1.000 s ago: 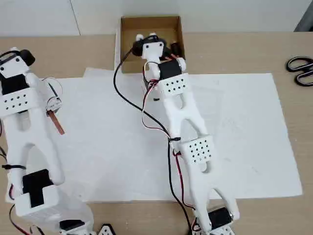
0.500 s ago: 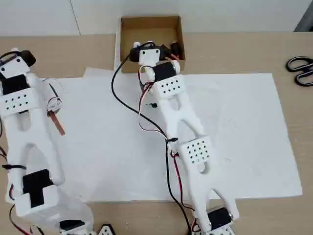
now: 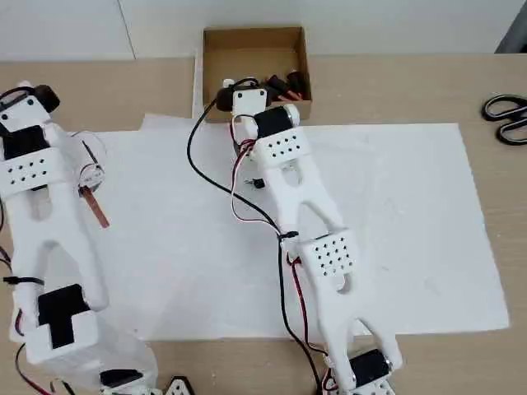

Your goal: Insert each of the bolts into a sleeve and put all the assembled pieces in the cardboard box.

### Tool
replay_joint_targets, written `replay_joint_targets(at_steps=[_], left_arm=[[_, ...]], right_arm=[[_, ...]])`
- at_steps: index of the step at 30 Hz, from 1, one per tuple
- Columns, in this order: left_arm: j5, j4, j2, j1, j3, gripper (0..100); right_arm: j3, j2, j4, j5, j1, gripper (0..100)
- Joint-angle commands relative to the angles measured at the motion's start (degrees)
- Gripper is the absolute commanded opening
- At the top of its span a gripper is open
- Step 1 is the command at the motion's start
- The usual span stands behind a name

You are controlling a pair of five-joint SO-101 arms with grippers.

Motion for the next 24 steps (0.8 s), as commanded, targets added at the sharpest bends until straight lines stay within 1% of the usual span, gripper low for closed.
replay_joint_targets(at_steps=[1, 6, 15, 19, 24], left_arm=[[-0.18, -0.70, -3.08, 0.00, -0.31, 0], [-0.18, -0.70, -3.08, 0.00, -0.31, 0], [-0.18, -0.97, -2.99, 0.09, -0.31, 0], [-0.18, -0.97, -2.99, 0.09, -0.31, 0], [-0.18, -0.97, -2.99, 0.09, -0.31, 0]], right_arm=[[2.11, -4.09, 0.75, -0.44, 0.84, 3.2], [5.54, -9.80, 0.92, -0.70, 0.84, 2.8], [21.54, -24.40, 0.57, -1.93, 1.01, 2.8], [25.67, -25.27, 0.48, -1.93, 0.92, 2.9], [26.64, -25.10, -0.31, -1.93, 1.01, 3.2]])
